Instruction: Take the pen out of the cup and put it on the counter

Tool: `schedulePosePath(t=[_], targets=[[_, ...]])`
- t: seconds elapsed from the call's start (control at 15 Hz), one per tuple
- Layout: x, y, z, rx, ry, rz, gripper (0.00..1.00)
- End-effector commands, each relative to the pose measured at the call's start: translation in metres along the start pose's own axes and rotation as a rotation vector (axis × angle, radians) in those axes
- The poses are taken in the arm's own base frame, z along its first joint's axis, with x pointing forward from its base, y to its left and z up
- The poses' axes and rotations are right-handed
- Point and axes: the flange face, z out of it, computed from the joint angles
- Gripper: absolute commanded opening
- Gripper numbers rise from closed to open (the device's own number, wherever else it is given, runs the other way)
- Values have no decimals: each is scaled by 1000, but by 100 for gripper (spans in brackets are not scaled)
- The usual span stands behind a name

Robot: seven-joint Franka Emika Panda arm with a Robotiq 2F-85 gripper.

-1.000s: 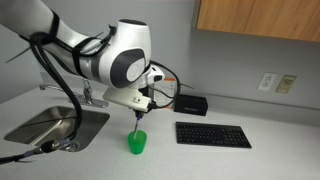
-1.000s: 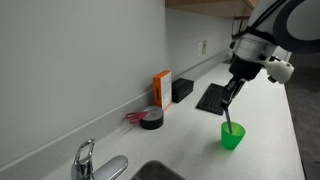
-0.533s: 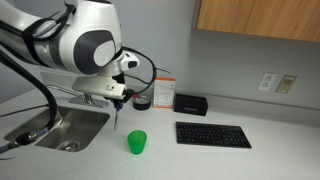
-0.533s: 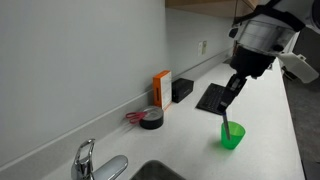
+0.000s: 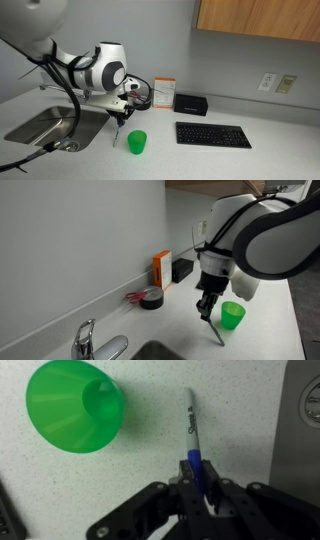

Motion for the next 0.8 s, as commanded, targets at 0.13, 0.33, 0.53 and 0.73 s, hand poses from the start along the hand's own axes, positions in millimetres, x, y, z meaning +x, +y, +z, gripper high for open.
schedulePosePath(t=[0.13, 0.33, 0.53, 0.73], targets=[[66, 19, 50, -6, -117, 55, 4], [78, 25, 58, -27, -154, 61, 40], [87, 29, 66, -31, -177, 69, 55], [93, 32, 72, -35, -191, 73, 77]])
